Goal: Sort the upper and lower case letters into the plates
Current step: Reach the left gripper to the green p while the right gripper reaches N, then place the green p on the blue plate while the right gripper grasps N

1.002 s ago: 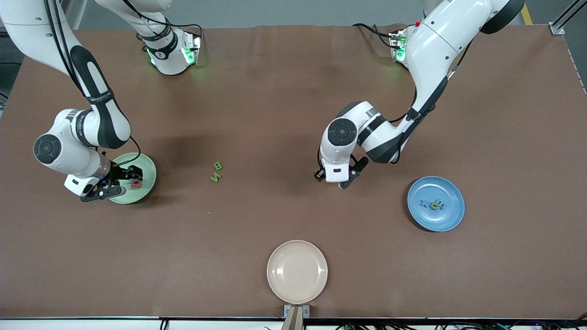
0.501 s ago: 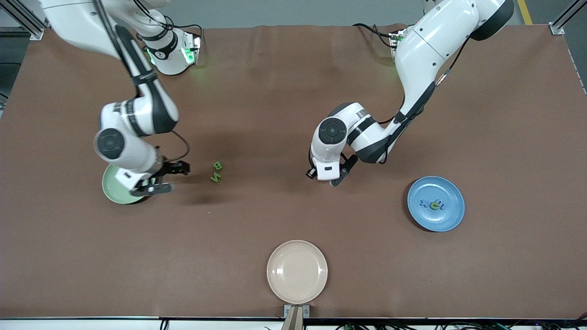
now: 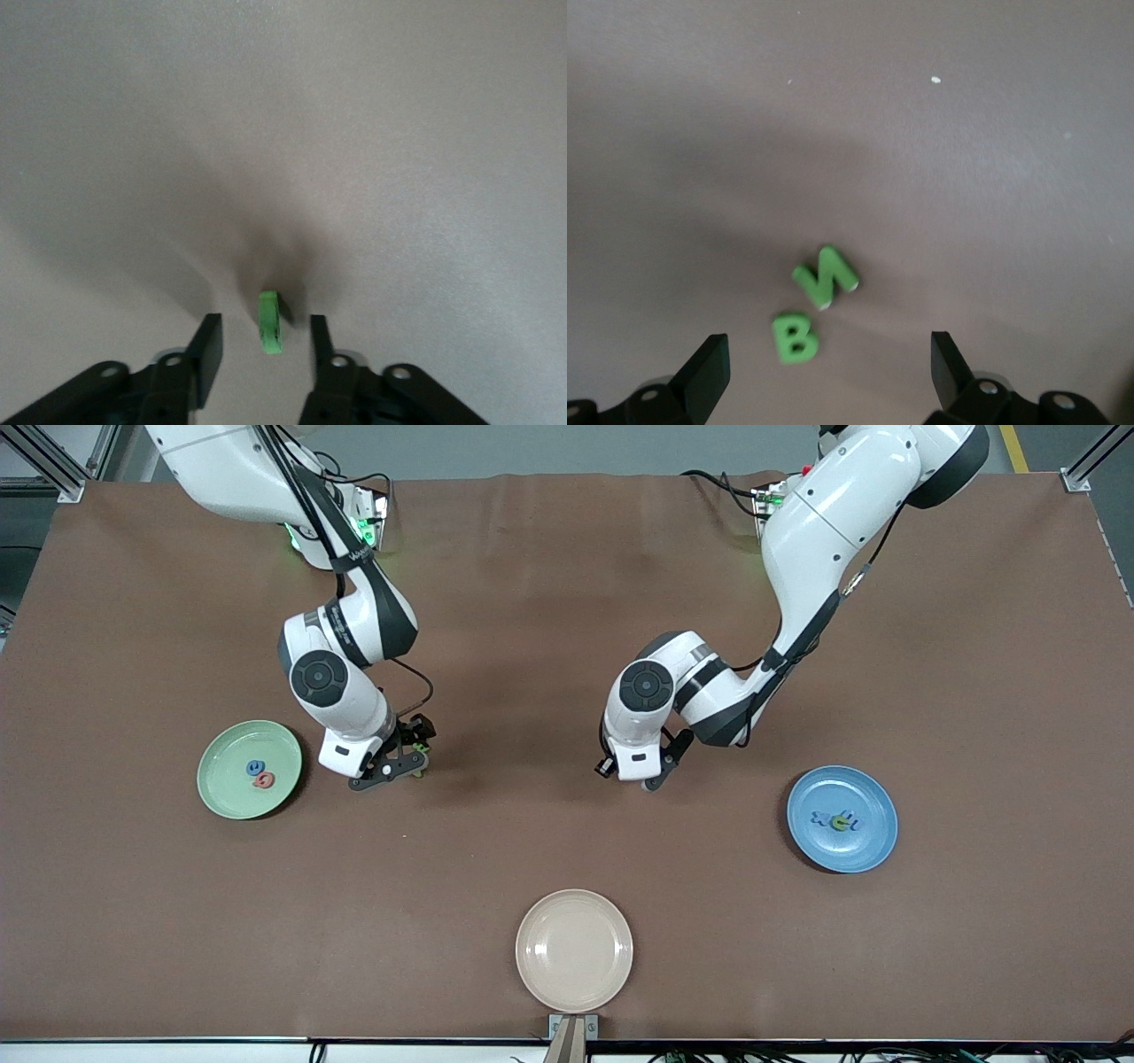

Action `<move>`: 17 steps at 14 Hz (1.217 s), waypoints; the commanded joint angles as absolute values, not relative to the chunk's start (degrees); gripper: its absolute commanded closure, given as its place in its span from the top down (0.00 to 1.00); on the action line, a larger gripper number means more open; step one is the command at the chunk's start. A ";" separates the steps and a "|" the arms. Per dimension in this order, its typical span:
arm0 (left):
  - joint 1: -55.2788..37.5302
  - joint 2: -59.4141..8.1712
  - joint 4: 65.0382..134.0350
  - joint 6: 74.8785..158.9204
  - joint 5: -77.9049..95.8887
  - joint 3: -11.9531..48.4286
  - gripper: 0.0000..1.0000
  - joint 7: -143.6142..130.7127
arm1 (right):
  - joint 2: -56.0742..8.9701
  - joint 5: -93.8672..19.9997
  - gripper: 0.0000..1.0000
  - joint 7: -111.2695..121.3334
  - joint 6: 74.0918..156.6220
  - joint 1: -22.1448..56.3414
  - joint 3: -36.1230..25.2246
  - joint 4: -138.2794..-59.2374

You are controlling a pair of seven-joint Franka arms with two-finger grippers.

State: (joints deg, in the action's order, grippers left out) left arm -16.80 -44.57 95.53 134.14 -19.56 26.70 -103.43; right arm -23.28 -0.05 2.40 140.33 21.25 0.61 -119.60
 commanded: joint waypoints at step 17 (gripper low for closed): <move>-5.73 -36.92 84.64 115.15 -20.66 26.28 0.00 -74.30 | -30.15 -0.53 0.64 5.89 143.00 22.68 0.44 -116.63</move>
State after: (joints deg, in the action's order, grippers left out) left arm -7.95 -39.35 83.99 117.92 -20.83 25.91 -80.34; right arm -29.58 -0.05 4.93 143.17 22.50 0.45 -117.36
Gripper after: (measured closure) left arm 0.894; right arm 0.322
